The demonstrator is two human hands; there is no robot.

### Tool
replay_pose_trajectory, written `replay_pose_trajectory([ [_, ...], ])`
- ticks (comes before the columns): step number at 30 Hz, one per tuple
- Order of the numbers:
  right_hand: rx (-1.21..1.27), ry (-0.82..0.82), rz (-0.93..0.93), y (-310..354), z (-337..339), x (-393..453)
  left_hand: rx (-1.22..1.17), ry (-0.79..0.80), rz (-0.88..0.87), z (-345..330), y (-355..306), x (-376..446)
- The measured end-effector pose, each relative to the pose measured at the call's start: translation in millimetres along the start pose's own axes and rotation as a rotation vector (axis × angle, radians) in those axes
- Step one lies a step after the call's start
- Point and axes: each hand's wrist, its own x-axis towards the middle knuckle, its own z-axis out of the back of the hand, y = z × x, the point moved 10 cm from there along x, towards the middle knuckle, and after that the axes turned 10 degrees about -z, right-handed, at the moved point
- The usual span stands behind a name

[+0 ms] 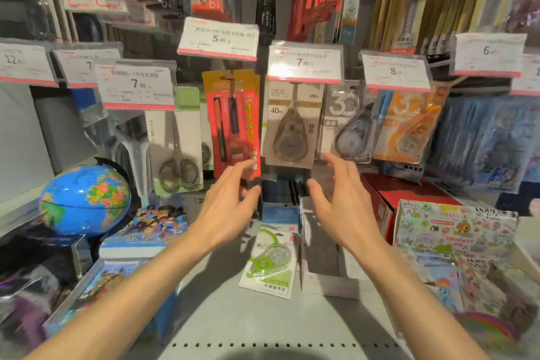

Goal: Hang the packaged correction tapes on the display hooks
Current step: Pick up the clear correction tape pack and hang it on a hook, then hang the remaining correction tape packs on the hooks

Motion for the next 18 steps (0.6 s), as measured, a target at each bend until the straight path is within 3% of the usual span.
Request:
replay_pose_trajectory([
  [3, -0.075, 0.033, -0.006, -26.1, -22.0, -20.5, 0.027, 0.125, 0.193, -27.9, 51.4, -32.0],
  [7, -0.36, 0.338, 0.137, -44.2, -97.7, -39.6, -0.07, 0.347, 0.445, -82.3, 107.1, -74.7],
  [12, -0.597, 0.637, 0.251, -48.0, -156.5, -53.3, -0.088, 0.427, 0.562, -113.3, 134.9, -94.9],
  [18, -0.642, 0.725, 0.224, -53.7, -176.5, -57.0, -0.126, 0.404, 0.573, -125.4, 139.2, -94.1],
])
